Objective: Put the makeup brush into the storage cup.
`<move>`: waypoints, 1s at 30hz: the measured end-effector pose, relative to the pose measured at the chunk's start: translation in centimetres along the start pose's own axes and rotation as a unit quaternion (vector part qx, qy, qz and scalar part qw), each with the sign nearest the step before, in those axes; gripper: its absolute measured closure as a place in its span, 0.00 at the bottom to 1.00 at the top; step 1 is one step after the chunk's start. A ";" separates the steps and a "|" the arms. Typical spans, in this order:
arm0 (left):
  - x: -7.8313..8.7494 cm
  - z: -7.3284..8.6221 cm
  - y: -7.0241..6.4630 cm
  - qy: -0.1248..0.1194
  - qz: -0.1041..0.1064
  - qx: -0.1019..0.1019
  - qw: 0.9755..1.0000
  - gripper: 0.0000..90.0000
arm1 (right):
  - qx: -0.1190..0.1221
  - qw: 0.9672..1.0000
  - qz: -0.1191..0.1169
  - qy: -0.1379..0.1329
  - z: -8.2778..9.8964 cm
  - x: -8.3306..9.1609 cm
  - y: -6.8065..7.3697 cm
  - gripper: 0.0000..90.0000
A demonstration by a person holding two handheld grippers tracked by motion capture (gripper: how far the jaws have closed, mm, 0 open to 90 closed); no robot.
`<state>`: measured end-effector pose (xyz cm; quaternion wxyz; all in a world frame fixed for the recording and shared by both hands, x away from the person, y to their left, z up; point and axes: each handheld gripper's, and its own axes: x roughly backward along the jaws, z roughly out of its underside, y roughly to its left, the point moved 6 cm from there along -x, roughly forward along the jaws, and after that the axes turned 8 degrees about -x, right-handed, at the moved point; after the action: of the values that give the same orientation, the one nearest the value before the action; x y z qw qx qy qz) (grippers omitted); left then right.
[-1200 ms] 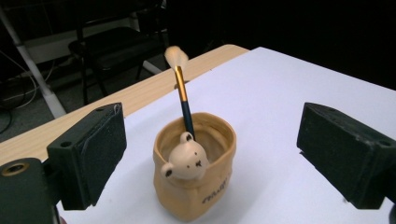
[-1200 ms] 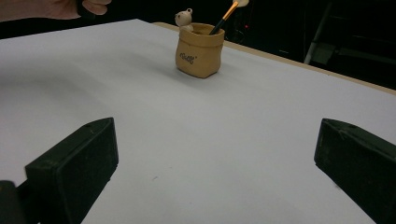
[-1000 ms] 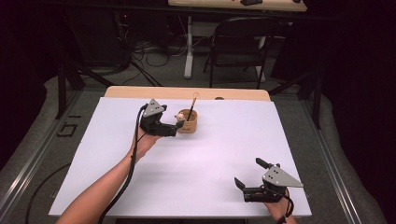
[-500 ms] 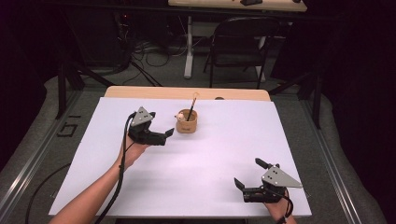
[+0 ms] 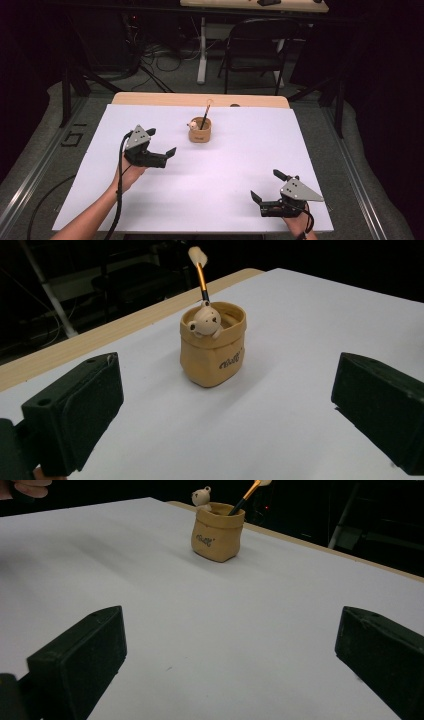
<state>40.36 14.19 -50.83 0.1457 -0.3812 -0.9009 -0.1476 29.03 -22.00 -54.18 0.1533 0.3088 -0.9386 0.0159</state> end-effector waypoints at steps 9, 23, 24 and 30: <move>2.3 0.6 -0.1 -0.018 -0.010 -0.003 1.000 0.00 | 0.000 1.000 -0.001 0.000 0.0 0.0 0.0 0.00; 5.2 2.0 -0.6 -0.032 -0.016 -0.004 0.999 0.00 | 0.004 1.000 0.000 0.001 0.0 0.0 0.1 0.00; 5.4 2.1 -0.7 -0.033 -0.016 -0.003 0.999 0.00 | 0.004 1.000 -0.001 0.001 0.0 -0.1 0.1 0.00; 6.4 2.7 -0.9 -0.039 -0.019 -0.004 0.999 0.00 | 0.005 1.000 -0.001 0.001 0.0 0.0 0.1 0.00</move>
<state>34.98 18.72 -51.01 0.1064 -0.3698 -0.9125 -0.1386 28.97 -21.86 -54.22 0.1527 0.3106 -0.9380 0.0204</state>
